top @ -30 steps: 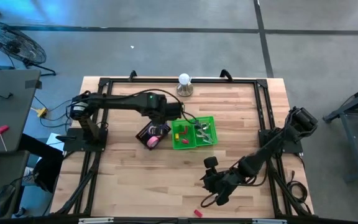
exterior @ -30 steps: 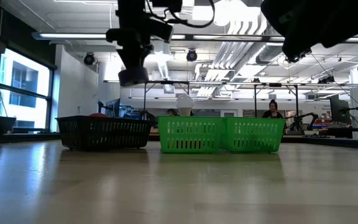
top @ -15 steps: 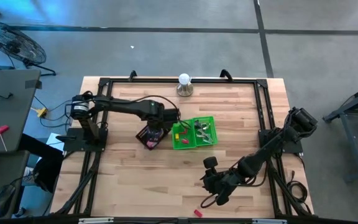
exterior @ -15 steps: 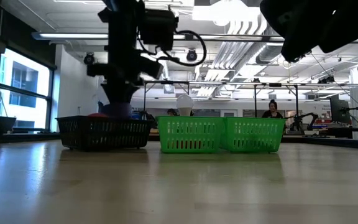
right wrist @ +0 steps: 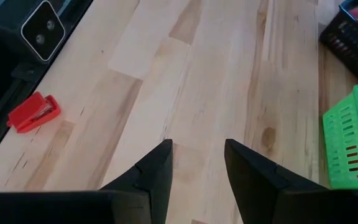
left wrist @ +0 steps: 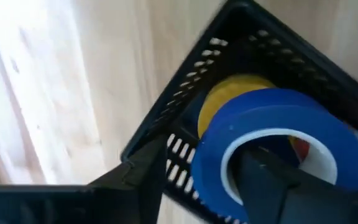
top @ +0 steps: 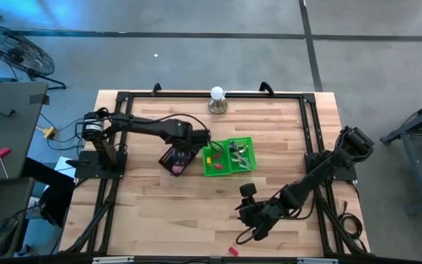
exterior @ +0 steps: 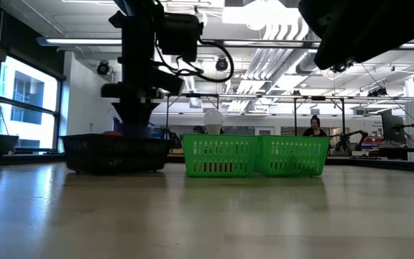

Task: Pick and place Stapler, Stapler remover, tape
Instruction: Put the blue tape into the black bin, then put the red stapler into the left green bin

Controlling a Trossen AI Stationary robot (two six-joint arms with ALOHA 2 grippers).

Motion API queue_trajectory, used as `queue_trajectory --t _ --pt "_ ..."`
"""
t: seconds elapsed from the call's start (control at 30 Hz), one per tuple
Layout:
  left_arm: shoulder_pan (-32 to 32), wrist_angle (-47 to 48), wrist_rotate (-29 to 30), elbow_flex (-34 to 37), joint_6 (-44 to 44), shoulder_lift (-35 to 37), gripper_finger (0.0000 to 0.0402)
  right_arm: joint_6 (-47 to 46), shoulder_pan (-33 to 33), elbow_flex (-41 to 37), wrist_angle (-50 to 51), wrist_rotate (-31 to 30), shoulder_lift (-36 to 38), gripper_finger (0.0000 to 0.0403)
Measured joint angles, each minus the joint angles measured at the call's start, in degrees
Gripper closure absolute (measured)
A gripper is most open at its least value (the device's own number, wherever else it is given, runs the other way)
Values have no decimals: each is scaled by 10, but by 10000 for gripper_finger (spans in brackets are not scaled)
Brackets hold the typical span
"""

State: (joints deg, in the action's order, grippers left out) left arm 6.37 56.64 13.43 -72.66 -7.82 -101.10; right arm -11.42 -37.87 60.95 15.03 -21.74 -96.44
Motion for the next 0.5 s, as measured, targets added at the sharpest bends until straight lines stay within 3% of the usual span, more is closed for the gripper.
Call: queue_trajectory --t 0.23,0.5 --pt "0 109 47 -87 12 7 208 0 0 0 0 -5 0 265" --pt "-15 160 30 -189 24 12 207 -3 0 0 -3 -13 0 265"
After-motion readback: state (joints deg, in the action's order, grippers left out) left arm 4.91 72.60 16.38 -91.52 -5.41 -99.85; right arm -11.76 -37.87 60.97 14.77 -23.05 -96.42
